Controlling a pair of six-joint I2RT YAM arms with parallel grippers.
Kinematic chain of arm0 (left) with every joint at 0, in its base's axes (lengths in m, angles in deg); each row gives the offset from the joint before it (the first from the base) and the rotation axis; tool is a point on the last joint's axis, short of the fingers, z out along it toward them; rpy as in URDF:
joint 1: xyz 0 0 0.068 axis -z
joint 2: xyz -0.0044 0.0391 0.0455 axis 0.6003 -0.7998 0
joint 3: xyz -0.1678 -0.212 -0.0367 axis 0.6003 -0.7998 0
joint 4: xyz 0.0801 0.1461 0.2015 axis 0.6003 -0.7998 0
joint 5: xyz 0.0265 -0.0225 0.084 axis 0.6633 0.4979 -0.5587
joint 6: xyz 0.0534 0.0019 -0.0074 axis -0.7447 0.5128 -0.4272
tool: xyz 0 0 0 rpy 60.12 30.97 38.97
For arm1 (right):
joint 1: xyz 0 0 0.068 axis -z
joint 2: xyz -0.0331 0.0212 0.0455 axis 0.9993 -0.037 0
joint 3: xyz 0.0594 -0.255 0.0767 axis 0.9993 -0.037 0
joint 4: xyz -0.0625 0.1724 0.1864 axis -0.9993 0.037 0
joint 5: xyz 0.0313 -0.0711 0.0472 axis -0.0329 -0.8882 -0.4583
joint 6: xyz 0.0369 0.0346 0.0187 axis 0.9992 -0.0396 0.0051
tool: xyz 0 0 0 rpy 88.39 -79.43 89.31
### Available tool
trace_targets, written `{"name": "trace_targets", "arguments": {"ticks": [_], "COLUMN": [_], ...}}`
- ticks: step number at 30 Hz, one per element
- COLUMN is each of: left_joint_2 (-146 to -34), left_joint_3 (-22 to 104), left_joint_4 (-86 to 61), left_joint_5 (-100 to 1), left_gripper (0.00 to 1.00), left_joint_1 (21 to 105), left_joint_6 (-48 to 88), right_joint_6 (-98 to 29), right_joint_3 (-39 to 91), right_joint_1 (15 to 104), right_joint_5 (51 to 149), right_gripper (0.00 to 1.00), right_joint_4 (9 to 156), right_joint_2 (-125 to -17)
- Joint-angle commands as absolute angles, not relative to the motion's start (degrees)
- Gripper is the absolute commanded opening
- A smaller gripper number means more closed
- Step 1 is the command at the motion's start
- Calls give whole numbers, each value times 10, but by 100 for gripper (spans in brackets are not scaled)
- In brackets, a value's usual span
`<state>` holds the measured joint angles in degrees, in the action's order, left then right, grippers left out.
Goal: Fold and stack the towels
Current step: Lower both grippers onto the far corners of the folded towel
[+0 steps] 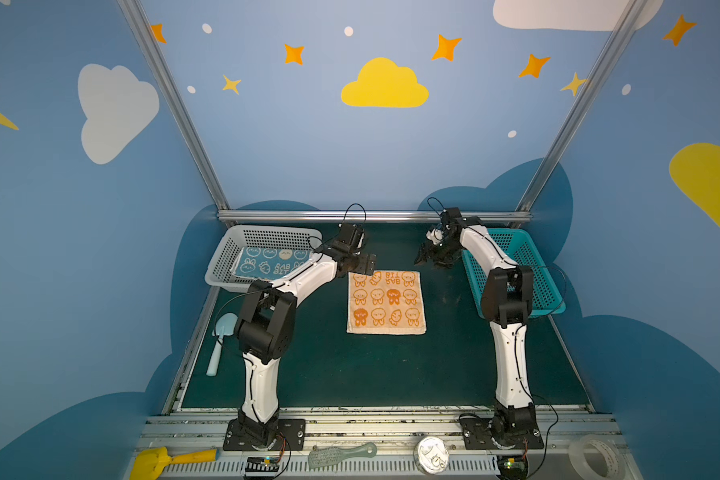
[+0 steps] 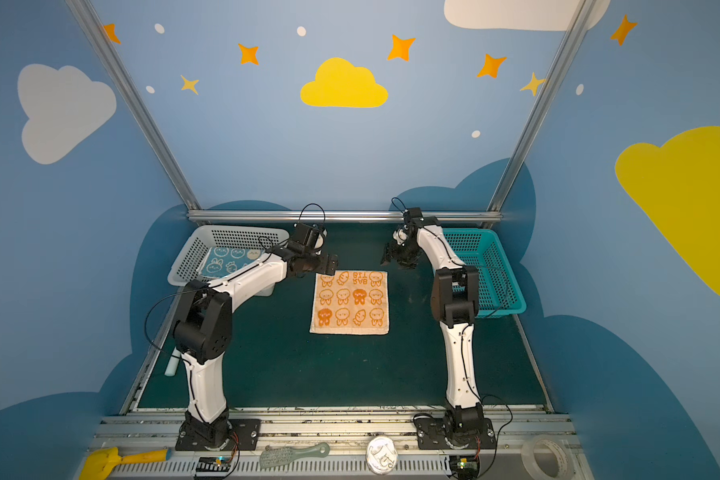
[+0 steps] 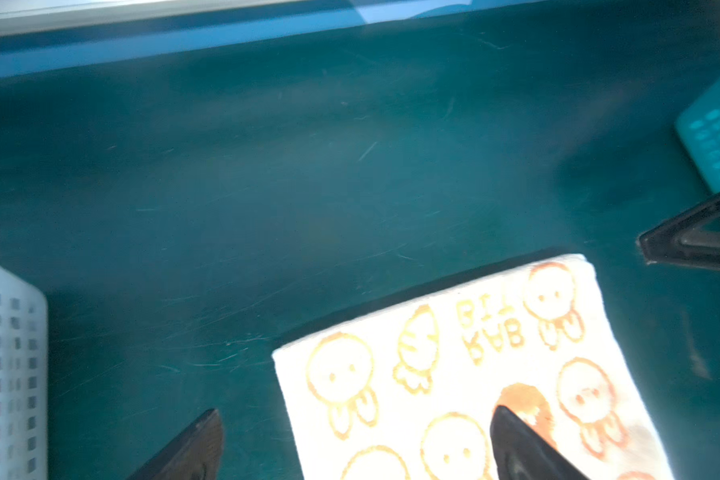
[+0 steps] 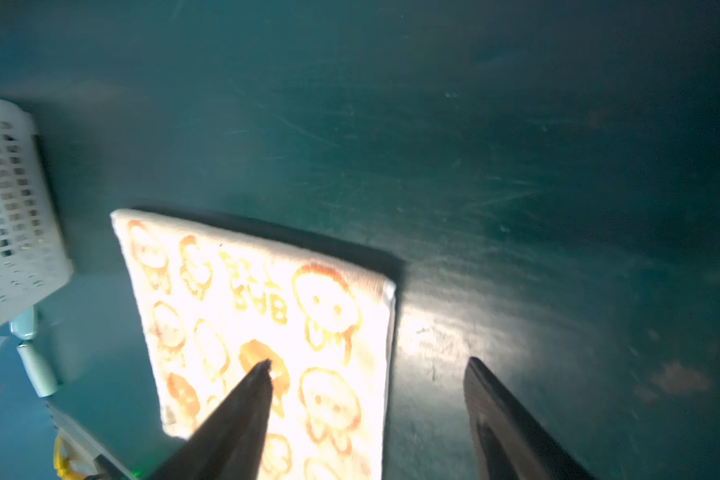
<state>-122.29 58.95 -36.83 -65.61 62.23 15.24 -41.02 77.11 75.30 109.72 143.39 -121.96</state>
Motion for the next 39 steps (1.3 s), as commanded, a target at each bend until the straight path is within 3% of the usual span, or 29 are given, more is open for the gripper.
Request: {"name": "trace_targets", "arguments": {"ticks": [1,11,21,33,39], "left_joint_2": [-1223,-1241,-1241,-1267,-1348], "left_joint_3": [598,619,618,640,737], "left_joint_4": [-387,-436,-456,-482,-564], "left_joint_5": [-667,-652,-646,-647,-594], "left_gripper": [99,99,99,99,99], "left_joint_1": [616,617,616,608,581], "left_joint_6": [144,138,143,168,167], "right_joint_6": [-433,-443,-450,-441,-457], "right_joint_3": [804,829,844,857,858], "right_joint_1": [750,738,731,721,724], "right_joint_5": [1071,1070,1093,1079,1077], "right_gripper": [68,52,44,17,0], "right_joint_4": [1477,1485,1467,1489,1482], "right_joint_2": [-1248,-1289,-1323,-1339,-1336]}}
